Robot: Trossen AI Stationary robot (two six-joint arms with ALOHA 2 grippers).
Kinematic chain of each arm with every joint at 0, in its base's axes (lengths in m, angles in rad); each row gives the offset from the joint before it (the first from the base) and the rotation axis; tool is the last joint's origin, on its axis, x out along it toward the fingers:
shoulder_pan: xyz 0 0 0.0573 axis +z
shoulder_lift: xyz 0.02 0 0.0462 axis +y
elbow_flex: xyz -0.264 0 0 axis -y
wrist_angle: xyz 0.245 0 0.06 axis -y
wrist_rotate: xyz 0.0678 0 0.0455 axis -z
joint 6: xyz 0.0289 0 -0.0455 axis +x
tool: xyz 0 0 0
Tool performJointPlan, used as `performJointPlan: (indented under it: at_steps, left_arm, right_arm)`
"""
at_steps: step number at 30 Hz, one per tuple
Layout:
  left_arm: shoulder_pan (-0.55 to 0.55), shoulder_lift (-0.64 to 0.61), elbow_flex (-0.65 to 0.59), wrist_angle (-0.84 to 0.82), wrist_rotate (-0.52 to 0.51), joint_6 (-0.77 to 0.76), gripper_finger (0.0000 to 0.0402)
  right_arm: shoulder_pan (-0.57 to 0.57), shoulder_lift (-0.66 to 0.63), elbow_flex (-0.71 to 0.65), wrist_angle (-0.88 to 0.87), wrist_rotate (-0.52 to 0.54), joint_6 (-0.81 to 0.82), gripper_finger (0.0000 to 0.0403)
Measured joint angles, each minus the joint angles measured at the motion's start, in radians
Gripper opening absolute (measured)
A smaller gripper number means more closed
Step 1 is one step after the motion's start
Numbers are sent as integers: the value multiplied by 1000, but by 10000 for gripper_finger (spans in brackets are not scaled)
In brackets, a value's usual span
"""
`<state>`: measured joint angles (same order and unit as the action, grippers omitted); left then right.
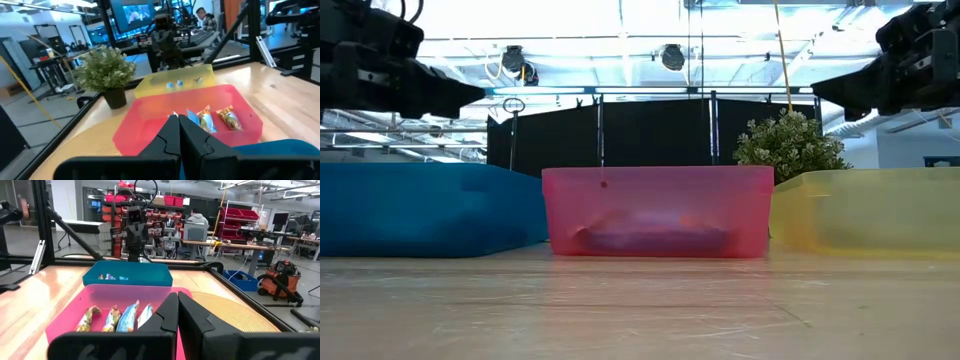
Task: Pick and place Granola Bars by type
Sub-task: Return to Home Position
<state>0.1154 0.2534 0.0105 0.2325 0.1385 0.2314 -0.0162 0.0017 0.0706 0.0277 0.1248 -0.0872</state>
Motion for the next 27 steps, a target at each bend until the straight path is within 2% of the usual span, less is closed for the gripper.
performJointPlan:
  at_steps: [5,7,14,18,27]
  left_arm:
    - [2,-183,1,-202,-10,-6,0]
    - [2,-229,13,-230,-21,-20,0]
    - [0,-249,78,-419,-4,-40,0]
    - [-8,-249,77,-437,-8,-60,0]
    - [-28,-249,53,-357,-8,-31,0]
  right_arm:
    - [0,0,6,-3,-48,25,0]
    - [1,0,-4,13,-51,35,0]
    - [0,0,-18,29,-30,47,0]
    - [0,0,-19,19,-19,56,0]
    - [0,2,-34,12,-19,47,0]
